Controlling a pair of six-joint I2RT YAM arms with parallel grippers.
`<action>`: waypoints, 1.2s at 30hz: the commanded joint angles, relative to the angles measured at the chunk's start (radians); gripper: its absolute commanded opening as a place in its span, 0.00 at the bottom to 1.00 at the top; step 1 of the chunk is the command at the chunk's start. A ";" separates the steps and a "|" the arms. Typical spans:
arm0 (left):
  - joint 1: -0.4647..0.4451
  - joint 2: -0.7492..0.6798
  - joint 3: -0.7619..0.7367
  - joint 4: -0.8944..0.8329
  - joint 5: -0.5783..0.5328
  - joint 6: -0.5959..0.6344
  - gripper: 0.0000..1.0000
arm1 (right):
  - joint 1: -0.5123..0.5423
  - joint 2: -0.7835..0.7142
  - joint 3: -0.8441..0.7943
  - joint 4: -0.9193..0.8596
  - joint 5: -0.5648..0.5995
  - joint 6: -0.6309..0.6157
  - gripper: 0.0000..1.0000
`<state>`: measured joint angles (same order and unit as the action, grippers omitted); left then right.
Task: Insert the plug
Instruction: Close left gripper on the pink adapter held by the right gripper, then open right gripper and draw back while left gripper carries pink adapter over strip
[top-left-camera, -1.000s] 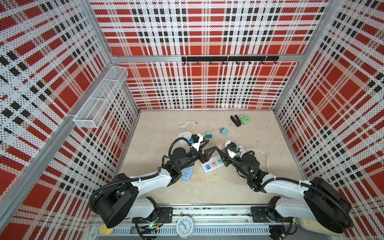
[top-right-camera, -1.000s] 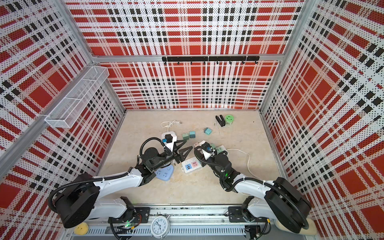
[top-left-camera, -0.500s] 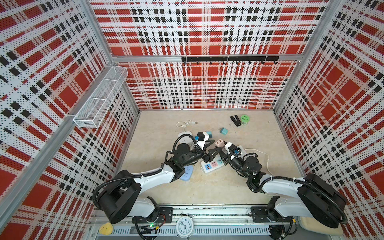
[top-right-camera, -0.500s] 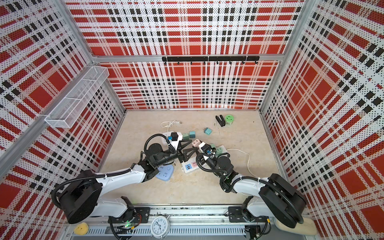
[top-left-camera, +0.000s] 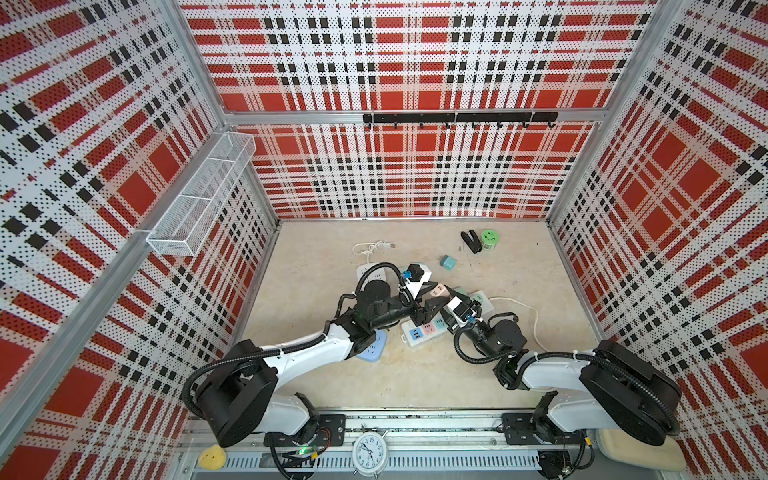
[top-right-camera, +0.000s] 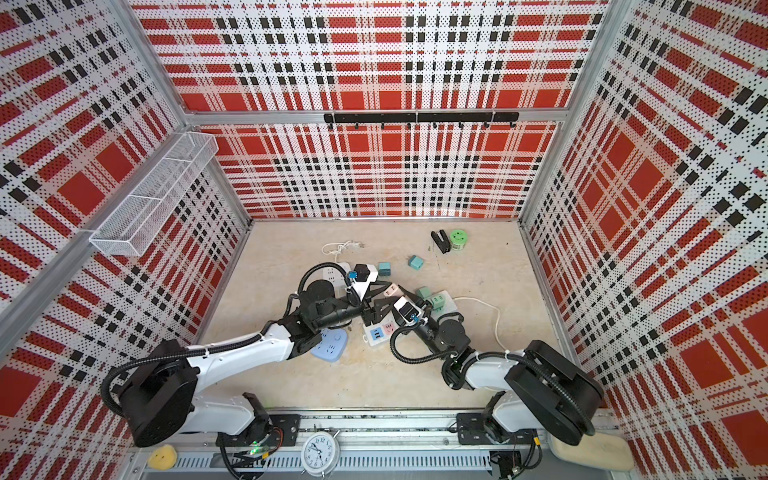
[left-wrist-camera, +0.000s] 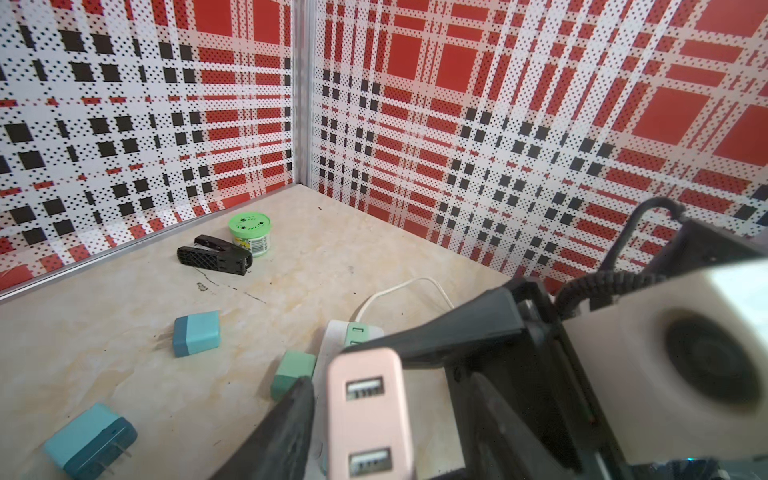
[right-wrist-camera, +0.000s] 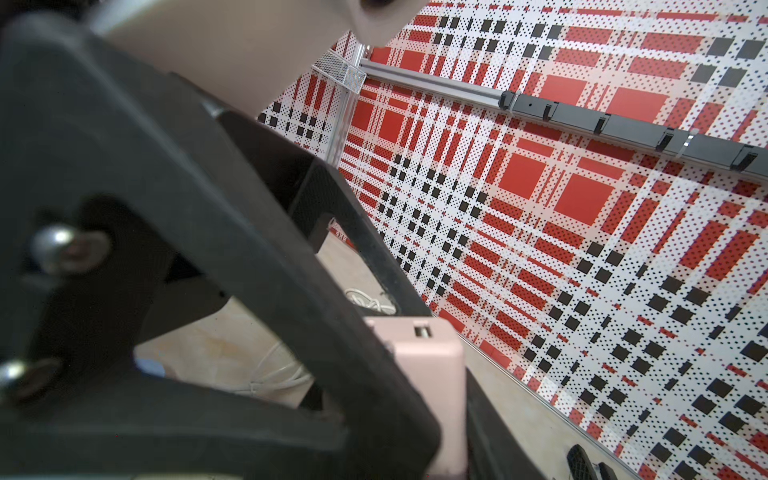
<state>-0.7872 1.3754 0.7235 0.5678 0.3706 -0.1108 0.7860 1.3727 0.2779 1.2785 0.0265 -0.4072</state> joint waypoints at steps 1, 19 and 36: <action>-0.009 0.014 0.036 -0.072 0.030 0.047 0.57 | 0.006 -0.028 0.011 0.037 0.009 -0.081 0.00; -0.012 0.068 0.089 -0.164 0.067 0.111 0.12 | 0.006 -0.126 0.046 -0.133 -0.013 -0.105 0.00; 0.027 0.040 0.036 -0.164 -0.271 0.085 0.00 | 0.006 -0.370 -0.006 -0.337 0.117 0.092 0.99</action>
<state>-0.7631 1.4315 0.7902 0.4313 0.2214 -0.0402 0.7860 1.0630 0.2718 0.9443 0.0902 -0.3832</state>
